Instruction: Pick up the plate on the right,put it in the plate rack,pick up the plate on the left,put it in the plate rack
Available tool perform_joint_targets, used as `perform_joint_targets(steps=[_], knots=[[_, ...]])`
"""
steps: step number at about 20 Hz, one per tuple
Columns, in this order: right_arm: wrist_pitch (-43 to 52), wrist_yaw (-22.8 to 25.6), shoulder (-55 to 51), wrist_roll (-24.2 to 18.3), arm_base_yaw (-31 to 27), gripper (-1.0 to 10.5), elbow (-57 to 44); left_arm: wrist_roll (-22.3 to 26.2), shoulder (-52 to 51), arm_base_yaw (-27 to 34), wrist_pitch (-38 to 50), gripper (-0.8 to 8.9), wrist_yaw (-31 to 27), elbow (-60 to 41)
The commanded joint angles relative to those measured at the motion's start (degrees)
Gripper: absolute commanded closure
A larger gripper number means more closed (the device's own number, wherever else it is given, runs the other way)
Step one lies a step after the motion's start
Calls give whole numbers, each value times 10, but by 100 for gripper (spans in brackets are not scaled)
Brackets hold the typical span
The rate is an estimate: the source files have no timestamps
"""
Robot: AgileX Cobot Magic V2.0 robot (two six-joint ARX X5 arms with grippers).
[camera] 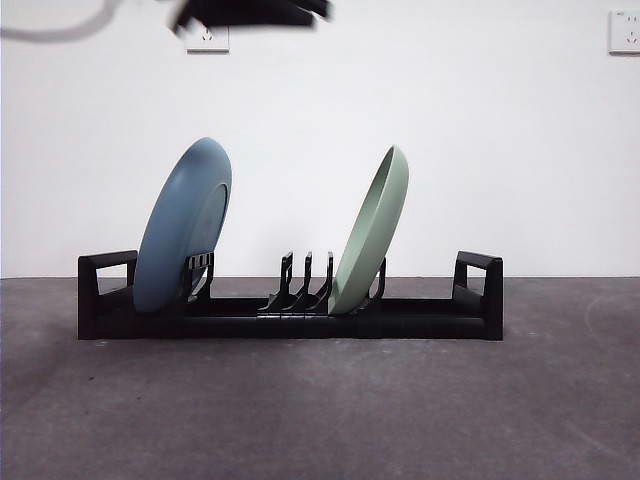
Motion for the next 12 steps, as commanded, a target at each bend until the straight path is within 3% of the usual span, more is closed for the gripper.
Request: perform_joint_targets(steps=[1,6,12], knots=[[-22,-3,2,-39,0,958,0,76,-55,-1,-61,821,-82,-3],[-89,-16,2,-56,-10,958,0,119,-142,2,-188,822,-243,-3],[-65,-30,-23,-56,-14,959,-11,118,-212,54,-282,822,-272,-20]])
